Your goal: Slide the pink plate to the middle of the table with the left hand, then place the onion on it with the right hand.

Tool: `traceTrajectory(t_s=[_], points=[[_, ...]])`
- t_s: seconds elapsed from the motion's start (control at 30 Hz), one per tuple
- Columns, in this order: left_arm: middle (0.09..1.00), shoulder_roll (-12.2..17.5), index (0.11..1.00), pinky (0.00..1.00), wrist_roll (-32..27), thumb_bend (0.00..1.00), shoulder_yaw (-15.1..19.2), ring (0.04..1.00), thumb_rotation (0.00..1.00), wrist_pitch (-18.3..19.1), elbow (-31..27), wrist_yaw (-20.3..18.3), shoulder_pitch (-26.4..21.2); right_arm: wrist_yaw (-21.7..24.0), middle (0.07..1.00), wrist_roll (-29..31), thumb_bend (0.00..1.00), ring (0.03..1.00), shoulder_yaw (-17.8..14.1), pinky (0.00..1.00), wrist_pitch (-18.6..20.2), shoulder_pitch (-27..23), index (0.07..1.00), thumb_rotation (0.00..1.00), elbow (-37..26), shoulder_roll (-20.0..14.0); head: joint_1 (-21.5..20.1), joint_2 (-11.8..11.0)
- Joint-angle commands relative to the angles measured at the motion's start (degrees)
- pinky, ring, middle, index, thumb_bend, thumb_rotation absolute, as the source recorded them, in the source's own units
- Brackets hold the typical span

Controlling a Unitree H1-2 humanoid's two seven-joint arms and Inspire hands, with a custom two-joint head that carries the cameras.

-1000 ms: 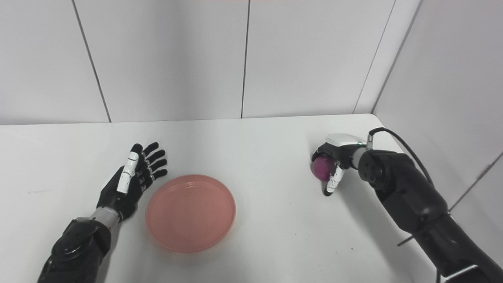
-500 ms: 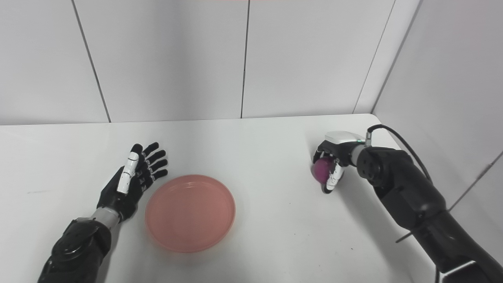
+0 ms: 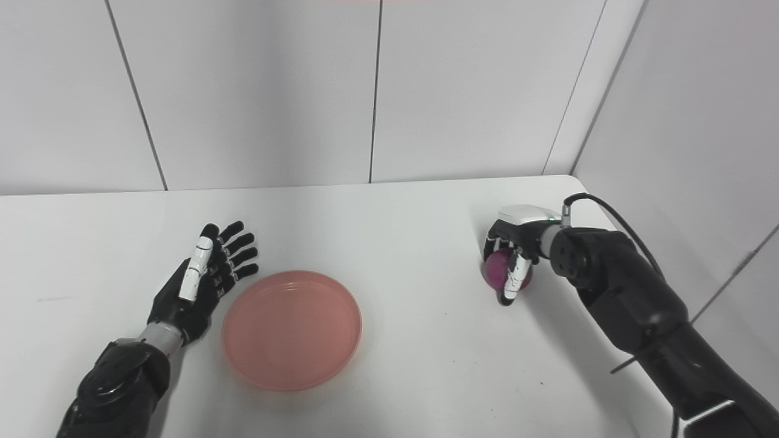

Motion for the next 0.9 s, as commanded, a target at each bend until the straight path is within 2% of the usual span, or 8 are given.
traceTrajectory(t_s=[0.0,0.5,0.87], points=[[0.915,-0.4,0.907,0.84,0.6,0.69,-1.2,0.898,0.94,6.0,4.2,-0.3,4.6,0.4,0.482,0.1,0.53,0.361,-0.3,0.28,-0.9,-1.8,0.500,0.00,-0.1,-1.6,0.1,0.0],[0.919,-0.5,0.908,0.84,0.7,0.68,-1.0,0.902,0.95,5.9,4.9,-0.2,4.2,2.1,0.483,1.8,0.53,0.364,-0.3,0.26,-2.0,-3.5,0.491,0.00,-0.3,-2.1,0.0,-0.1],[0.913,-0.8,0.905,0.82,0.7,0.68,-1.0,0.893,0.94,5.8,5.2,-0.2,4.1,5.4,0.452,1.8,0.52,0.373,-0.1,0.28,-1.9,-7.1,0.529,0.00,-6.7,-2.5,0.1,0.0]])
